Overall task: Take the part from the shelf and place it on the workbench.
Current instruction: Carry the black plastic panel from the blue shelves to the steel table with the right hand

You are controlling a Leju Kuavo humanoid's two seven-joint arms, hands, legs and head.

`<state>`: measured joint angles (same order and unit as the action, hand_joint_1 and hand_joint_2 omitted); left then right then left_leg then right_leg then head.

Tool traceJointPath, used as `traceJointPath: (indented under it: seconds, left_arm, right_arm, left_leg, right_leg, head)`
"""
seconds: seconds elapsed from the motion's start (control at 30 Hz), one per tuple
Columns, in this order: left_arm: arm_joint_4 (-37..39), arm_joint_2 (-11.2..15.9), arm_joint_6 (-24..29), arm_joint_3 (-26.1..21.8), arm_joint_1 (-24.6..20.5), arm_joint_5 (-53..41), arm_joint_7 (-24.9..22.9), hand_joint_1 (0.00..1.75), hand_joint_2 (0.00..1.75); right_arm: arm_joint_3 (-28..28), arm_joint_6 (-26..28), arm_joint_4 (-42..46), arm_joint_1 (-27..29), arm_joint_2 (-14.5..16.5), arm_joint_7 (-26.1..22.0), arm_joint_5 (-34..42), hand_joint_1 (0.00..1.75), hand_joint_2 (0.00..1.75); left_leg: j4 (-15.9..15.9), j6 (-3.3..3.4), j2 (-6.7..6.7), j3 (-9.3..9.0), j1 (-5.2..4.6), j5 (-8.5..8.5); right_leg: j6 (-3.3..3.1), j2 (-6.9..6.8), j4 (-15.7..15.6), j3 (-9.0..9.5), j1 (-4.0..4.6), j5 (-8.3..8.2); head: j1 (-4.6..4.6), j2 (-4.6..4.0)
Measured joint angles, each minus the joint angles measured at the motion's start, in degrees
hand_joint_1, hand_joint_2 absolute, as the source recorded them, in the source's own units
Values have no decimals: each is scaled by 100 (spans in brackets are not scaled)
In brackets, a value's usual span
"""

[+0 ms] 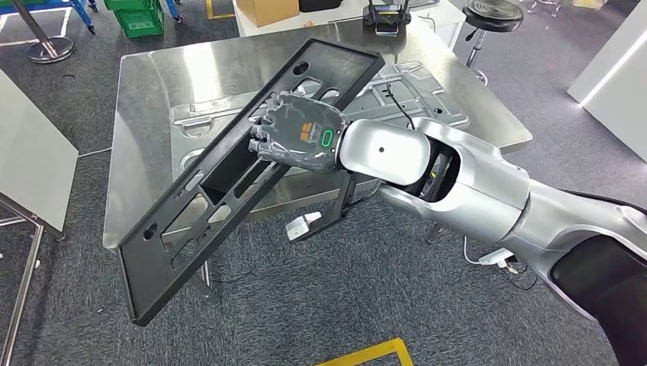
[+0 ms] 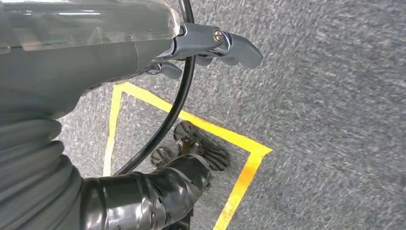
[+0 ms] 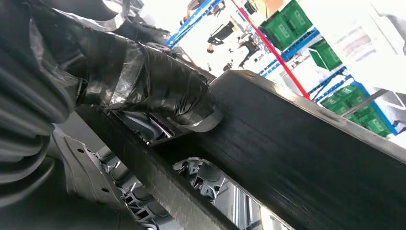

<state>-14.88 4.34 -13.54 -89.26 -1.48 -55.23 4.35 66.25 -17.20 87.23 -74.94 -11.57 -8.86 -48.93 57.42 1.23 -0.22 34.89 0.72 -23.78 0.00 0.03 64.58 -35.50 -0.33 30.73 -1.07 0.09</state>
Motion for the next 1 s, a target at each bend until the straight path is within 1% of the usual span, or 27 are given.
traceJointPath:
  seconds: [0.03,0.07,0.1,0.13,0.17,0.2,0.23,0.27,0.3,0.37,0.43,0.47,0.5,0.53,0.57,0.6,0.63,0.67,0.7,0.73,0.77,0.8,0.83,0.87,0.93,0.97,1.0]
  left_arm:
    - [0,2,-3,0,-5,-5,-1,0,175]
    - [0,3,-7,0,-10,-12,-2,0,175]
    - [0,3,-10,0,-14,-23,-2,0,175]
    - [0,3,-13,0,-17,-39,-2,0,175]
    - [0,3,-12,0,-19,-56,-2,0,175]
    - [0,3,-8,0,-19,-71,-1,0,175]
    - [0,2,-5,0,-20,-81,-1,0,175]
    - [0,1,-3,0,-26,-86,0,0,175]
    - [0,1,-2,0,-34,-90,1,0,175]
    - [0,1,-1,1,-47,-104,2,0,175]
    - [1,5,4,2,-51,-116,2,0,175]
    - [1,7,13,2,-52,-121,2,0,175]
    - [2,10,24,2,-53,-127,1,0,175]
    - [2,9,41,2,-55,-136,0,0,175]
    - [2,9,58,2,-58,-148,-2,0,175]
    - [2,8,72,2,-58,-159,-5,0,175]
    - [2,5,82,2,-57,-166,-9,0,175]
    - [2,4,86,2,-54,-169,-14,0,175]
    - [2,3,86,2,-51,-166,-20,0,175]
    - [2,3,86,2,-51,-162,-27,0,175]
    - [2,2,86,2,-55,-158,-33,0,175]
    - [2,1,86,2,-60,-152,-41,0,175]
    - [2,1,86,2,-64,-146,-48,0,175]
    - [2,1,86,2,-66,-139,-54,0,175]
    - [2,1,86,2,-63,-127,-64,0,175]
    - [2,1,86,2,-61,-124,-67,0,175]
    - [2,2,87,2,-61,-120,-68,0,175]
  right_arm:
    - [6,-19,-5,-1,11,12,6,175,175]
    - [19,-39,-18,4,31,27,9,175,175]
    - [39,-57,-40,14,65,45,10,175,175]
    - [63,-68,-77,24,112,67,10,175,175]
    - [86,-73,-127,32,170,97,10,175,175]
    - [104,-74,-182,38,238,131,10,175,175]
    - [118,-72,-241,44,306,164,9,175,175]
    - [134,-69,-297,46,382,196,5,175,175]
    - [151,-66,-345,52,459,218,1,175,175]
    - [192,-62,-437,75,604,247,-10,175,175]
    - [216,-62,-542,114,761,277,-34,175,175]
    - [228,-62,-606,128,864,305,-53,175,175]
    - [244,-61,-671,141,977,333,-71,175,175]
    - [267,-60,-736,159,1090,358,-84,175,175]
    - [296,-58,-793,183,1199,379,-92,175,175]
    - [331,-57,-846,219,1290,391,-98,175,175]
    - [368,-57,-893,259,1369,399,-102,175,175]
    - [404,-57,-934,290,1435,404,-105,175,175]
    - [432,-56,-970,311,1492,405,-109,175,175]
    - [451,-55,-1001,321,1543,405,-109,175,175]
    - [462,-53,-1027,319,1590,406,-110,175,175]
    - [470,-50,-1052,316,1634,407,-110,175,175]
    - [477,-48,-1076,316,1669,407,-110,175,175]
    - [484,-47,-1099,316,1697,408,-110,175,175]
    - [495,-45,-1141,320,1729,408,-111,175,175]
    - [496,-44,-1157,319,1738,408,-112,175,175]
    - [496,-43,-1170,319,1743,408,-113,175,175]
  left_leg:
    - [-1,29,0,-8,-10,-12]
    - [6,47,-1,-10,-20,-27]
    - [16,58,-5,-14,-29,-44]
    - [31,61,-10,-23,-35,-64]
    - [50,57,-17,-38,-39,-89]
    - [71,48,-23,-58,-43,-119]
    - [89,36,-26,-73,-49,-149]
    - [108,20,-27,-75,-57,-174]
    - [117,-2,-27,-70,-59,-186]
    - [108,-57,-26,-60,-58,-188]
    - [130,-122,-21,-63,-46,-233]
    - [249,-155,-18,-21,-40,-306]
    - [472,-189,-15,80,-30,-419]
    - [803,-221,-11,242,-17,-555]
    - [1169,-249,-11,450,-4,-684]
    - [1460,-274,-11,635,12,-745]
    - [1585,-294,-10,747,30,-708]
    - [1479,-311,-8,742,48,-559]
    - [1164,-323,-3,625,69,-327]
    - [774,-334,4,457,87,-130]
    - [430,-330,6,298,84,4]
    - [210,-309,4,194,76,61]
    - [128,-279,-2,153,61,44]
    - [114,-240,-10,147,43,32]
    - [97,-165,-15,126,48,23]
    - [83,-125,-15,107,50,18]
    - [70,-86,-13,86,51,13]
  right_leg:
    - [3,1,381,-200,2,169]
    - [5,1,757,-414,2,299]
    - [4,1,1016,-580,2,344]
    - [-3,1,1069,-653,2,272]
    - [-20,1,897,-612,4,95]
    - [-48,2,541,-473,10,-152]
    - [-81,4,169,-309,21,-341]
    - [-111,5,-156,-168,35,-468]
    - [-133,6,-358,-80,50,-521]
    - [-162,7,-468,-39,73,-502]
    - [-210,5,-545,27,48,-516]
    - [-237,2,-593,72,29,-524]
    - [-261,0,-631,116,14,-528]
    - [-279,-1,-643,146,15,-517]
    - [-290,-2,-642,167,15,-502]
    - [-292,-1,-637,188,15,-482]
    - [-288,-1,-630,213,14,-455]
    - [-276,-1,-617,241,10,-425]
    - [-259,-1,-598,271,6,-387]
    - [-237,-1,-580,297,2,-348]
    - [-208,1,-555,309,10,-312]
    - [-179,4,-544,313,18,-288]
    - [-152,8,-542,312,28,-273]
    - [-128,10,-546,312,36,-265]
    - [-76,9,-518,320,26,-211]
    - [-55,7,-405,282,19,-134]
    - [-38,7,-173,179,15,-3]
  head:
    - [1,0]
    - [0,0]
    - [1,0]
    - [0,0]
    - [1,0]
    - [1,0]
    - [0,0]
    - [0,0]
    - [-1,0]
    - [1,0]
    - [1,0]
    - [-1,0]
    - [-3,0]
    - [-4,0]
    - [-5,0]
    - [-5,0]
    - [-5,0]
    - [-5,0]
    - [-4,0]
    - [-3,0]
    - [-3,0]
    - [-3,0]
    - [-2,0]
    - [-2,0]
    - [0,0]
    - [0,0]
    - [1,0]
